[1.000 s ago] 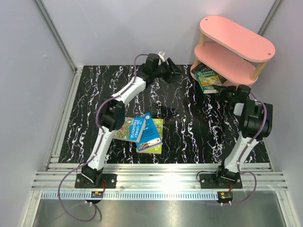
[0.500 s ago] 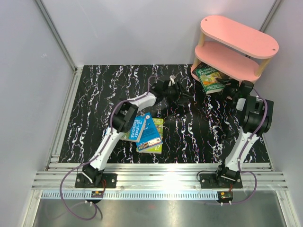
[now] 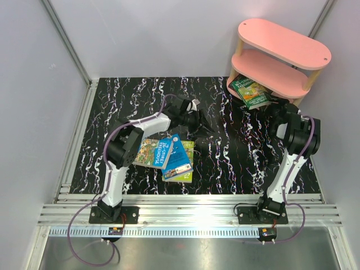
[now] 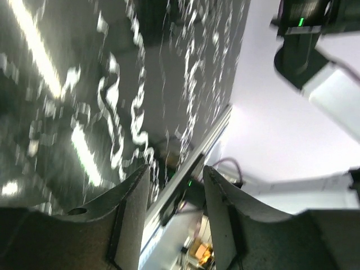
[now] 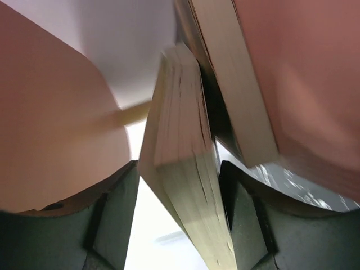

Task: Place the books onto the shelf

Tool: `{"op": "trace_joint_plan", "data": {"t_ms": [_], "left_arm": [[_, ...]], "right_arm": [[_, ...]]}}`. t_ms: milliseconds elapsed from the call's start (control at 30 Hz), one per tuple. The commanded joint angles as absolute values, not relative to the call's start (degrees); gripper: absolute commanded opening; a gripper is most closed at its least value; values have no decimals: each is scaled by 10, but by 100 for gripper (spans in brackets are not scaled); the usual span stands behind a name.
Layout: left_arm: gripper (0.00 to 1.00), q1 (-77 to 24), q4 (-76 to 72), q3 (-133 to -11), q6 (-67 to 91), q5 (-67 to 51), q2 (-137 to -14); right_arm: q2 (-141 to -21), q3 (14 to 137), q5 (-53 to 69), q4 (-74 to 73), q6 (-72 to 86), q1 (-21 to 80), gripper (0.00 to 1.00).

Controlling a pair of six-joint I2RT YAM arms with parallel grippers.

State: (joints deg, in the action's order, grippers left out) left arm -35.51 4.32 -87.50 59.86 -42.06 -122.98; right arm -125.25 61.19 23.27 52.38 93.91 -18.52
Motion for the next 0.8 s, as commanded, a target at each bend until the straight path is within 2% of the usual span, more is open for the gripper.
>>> {"op": "trace_joint_plan", "data": {"t_ms": [0,233,400,567,700,767], "left_arm": [[45,-357,91,-834,552,-442,-1171],[43,-358,125,-818,534,-432,-1146],[43,-358,163,-847,512,-425,-1139],[42,-357,168,-834,507,-423,-1125],[41,-357,171,-824,504,-424,-1116],[41,-357,178,-831,497,-423,-1117]], "right_arm": [[-1283,612,165,571,1026,-186,66],[-1277,662,139,533,1055,-186,65],[-1240,577,127,534,1095,-190,65],[-1157,498,116,473,1091,-204,65],[-1109,490,98,411,1088,-214,64],[-1112,504,97,405,1091,-214,59]]}}
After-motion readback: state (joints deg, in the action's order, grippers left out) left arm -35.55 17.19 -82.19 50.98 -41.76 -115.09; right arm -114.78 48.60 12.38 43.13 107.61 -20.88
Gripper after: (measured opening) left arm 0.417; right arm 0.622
